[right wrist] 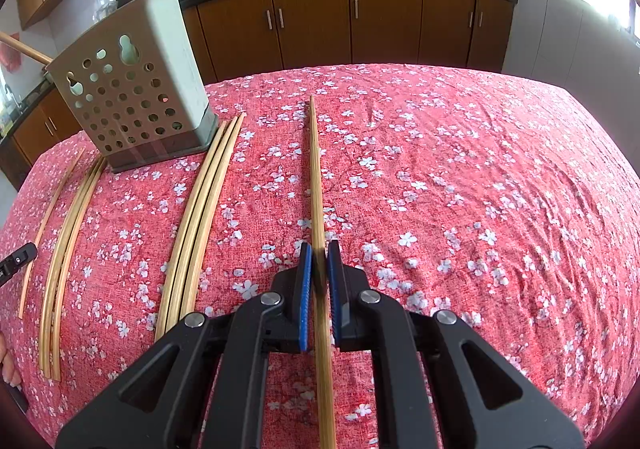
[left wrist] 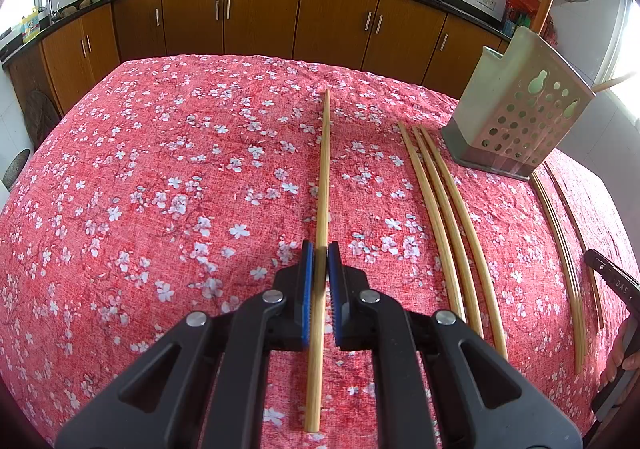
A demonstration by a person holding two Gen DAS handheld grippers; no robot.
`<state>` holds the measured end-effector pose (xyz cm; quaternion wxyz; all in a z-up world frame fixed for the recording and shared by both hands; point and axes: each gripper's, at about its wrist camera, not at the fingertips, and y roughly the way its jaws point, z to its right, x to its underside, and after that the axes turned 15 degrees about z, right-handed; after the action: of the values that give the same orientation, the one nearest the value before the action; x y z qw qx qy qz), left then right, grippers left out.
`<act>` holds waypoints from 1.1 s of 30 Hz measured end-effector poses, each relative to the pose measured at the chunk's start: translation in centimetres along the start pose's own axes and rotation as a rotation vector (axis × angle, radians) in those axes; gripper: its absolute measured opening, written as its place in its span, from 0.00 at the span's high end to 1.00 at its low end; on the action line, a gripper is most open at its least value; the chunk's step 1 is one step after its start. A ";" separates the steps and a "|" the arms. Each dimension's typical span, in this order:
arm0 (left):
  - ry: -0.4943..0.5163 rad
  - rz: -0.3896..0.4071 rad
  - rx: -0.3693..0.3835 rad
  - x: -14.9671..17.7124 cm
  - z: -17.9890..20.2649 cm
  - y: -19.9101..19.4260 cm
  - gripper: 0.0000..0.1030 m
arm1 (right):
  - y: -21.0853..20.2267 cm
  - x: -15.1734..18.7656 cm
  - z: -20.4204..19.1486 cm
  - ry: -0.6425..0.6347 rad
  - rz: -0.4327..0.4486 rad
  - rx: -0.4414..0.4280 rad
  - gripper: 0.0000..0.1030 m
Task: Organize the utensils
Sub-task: 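Close the left tool on its chopstick while the right tool grips its chopstick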
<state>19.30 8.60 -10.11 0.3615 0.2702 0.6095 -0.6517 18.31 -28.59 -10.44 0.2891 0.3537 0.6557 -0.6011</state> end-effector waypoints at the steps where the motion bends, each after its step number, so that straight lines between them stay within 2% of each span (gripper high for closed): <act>1: 0.000 0.000 0.000 0.0 0.0 0.0 0.90 | 0.0 0.0 0.0 0.000 0.000 0.000 0.91; 27: 0.001 -0.003 0.001 0.0 0.0 0.1 0.89 | 0.0 -0.1 0.1 0.001 0.000 0.000 0.90; 33: 0.046 -0.005 -0.019 0.1 0.9 -0.1 0.86 | -0.1 0.0 -0.1 -0.009 0.000 0.004 0.88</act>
<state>19.29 7.67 -10.04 0.3483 0.2803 0.6246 -0.6403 18.24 -28.50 -10.34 0.2913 0.3514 0.6531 -0.6042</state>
